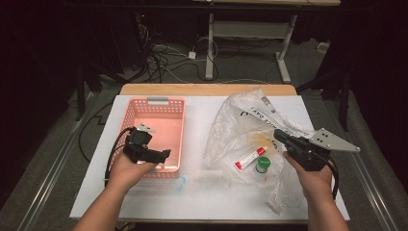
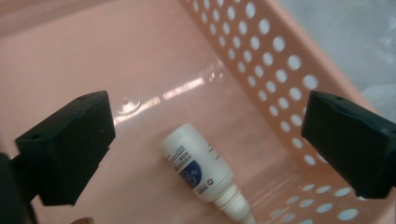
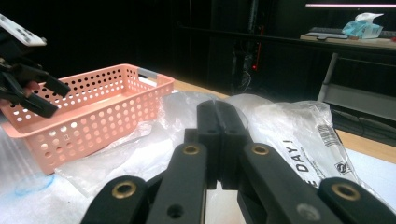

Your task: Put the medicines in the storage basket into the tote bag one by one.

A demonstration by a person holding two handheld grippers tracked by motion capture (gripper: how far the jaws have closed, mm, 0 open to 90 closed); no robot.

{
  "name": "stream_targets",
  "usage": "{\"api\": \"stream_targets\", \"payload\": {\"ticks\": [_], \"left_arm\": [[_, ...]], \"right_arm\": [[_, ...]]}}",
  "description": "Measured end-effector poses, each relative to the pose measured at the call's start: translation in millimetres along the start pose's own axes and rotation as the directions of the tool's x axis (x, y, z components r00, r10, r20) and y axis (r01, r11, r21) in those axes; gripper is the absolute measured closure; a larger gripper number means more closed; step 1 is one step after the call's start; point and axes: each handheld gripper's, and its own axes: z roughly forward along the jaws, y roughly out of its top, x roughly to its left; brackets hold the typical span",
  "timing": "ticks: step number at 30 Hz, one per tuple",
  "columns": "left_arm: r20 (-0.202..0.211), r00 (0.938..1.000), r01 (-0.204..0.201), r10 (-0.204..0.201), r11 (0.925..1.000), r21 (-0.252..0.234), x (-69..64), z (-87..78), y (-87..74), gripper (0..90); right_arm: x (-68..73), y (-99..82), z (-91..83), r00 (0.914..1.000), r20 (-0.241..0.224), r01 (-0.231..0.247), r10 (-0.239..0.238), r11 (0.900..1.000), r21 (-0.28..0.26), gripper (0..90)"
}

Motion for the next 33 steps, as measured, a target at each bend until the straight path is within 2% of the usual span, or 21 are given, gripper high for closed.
{"api": "stream_targets", "payload": {"ticks": [3, 4, 5, 8, 11, 13, 15, 19, 21, 24, 29, 33], "left_arm": [[-0.005, 0.9998, 0.017, -0.017, 0.997, 0.075, 4.3, 4.0, 4.3, 13.1], [-0.008, 0.9998, 0.018, -0.017, 0.9944, 0.104, 5.9, 5.9, 5.7, 14.8], [0.002, 0.9994, 0.034, -0.035, 0.9906, 0.133, 8.8, 7.5, 7.0, 15.6], [0.023, 0.9941, 0.099, -0.106, 0.9749, 0.2, 18.5, 12.3, 10.1, 19.2], [0.053, 0.984, 0.152, -0.17, 0.9572, 0.247, 26.1, 16.7, 12.0, 24.7], [0.071, 0.9766, 0.175, -0.203, 0.9426, 0.284, 29.1, 20.5, 13.0, 26.4], [0.069, 0.9746, 0.181, -0.213, 0.931, 0.317, 30.2, 23.3, 14.3, 28.4], [0.057, 0.9753, 0.177, -0.213, 0.9095, 0.376, 29.2, 30.0, 16.2, 33.7], [0.057, 0.9759, 0.169, -0.21, 0.8964, 0.41, 28.6, 33.6, 17.7, 35.6], [0.057, 0.9786, 0.152, -0.197, 0.8839, 0.442, 26.1, 38.3, 20.0, 38.3], [0.052, 0.9861, 0.113, -0.158, 0.8693, 0.481, 22.3, 43.1, 22.0, 47.8], [0.053, 0.9917, 0.076, -0.117, 0.8657, 0.495, 18.2, 45.7, 22.9, 56.0]], "right_arm": [[0.2, 0.4, -0.9, 1.0, 0.001, -0.005, 0.005, 1.0, -0.002, 90.0], [0.2, 0.5, -1.0, 1.0, 0.001, -0.004, 0.004, 1.0, -0.003, 90.0], [0.2, 0.6, -1.2, 1.0, 0.003, -0.003, 0.003, 1.0, -0.003, 90.0], [0.1, 0.8, -1.7, 1.0, 0.002, -0.006, 0.006, 1.0, -0.003, 90.0], [-0.2, 1.1, -2.4, 1.0, 0.005, 0.0, 0.0, 1.0, -0.006, 90.0], [-0.3, 1.2, -2.8, 1.0, 0.005, -0.001, 0.001, 1.0, -0.006, 90.0], [-0.4, 1.2, -2.9, 1.0, 0.005, -0.002, 0.002, 1.0, -0.006, 90.0], [0.0, 1.3, -2.6, 1.0, 0.004, 0.0, 0.0, 1.0, -0.006, 90.0], [0.3, 1.2, -2.2, 1.0, 0.003, 0.0, 0.0, 1.0, -0.005, 90.0], [1.1, 0.8, -1.2, 1.0, 0.002, 0.001, -0.001, 1.0, -0.001, 90.0], [1.3, 0.4, -0.5, 1.0, 0.001, 0.002, -0.002, 1.0, 0.001, 90.0], [1.6, 0.3, 0.0, 1.0, 0.001, 0.002, -0.002, 1.0, 0.001, 90.0]]}}
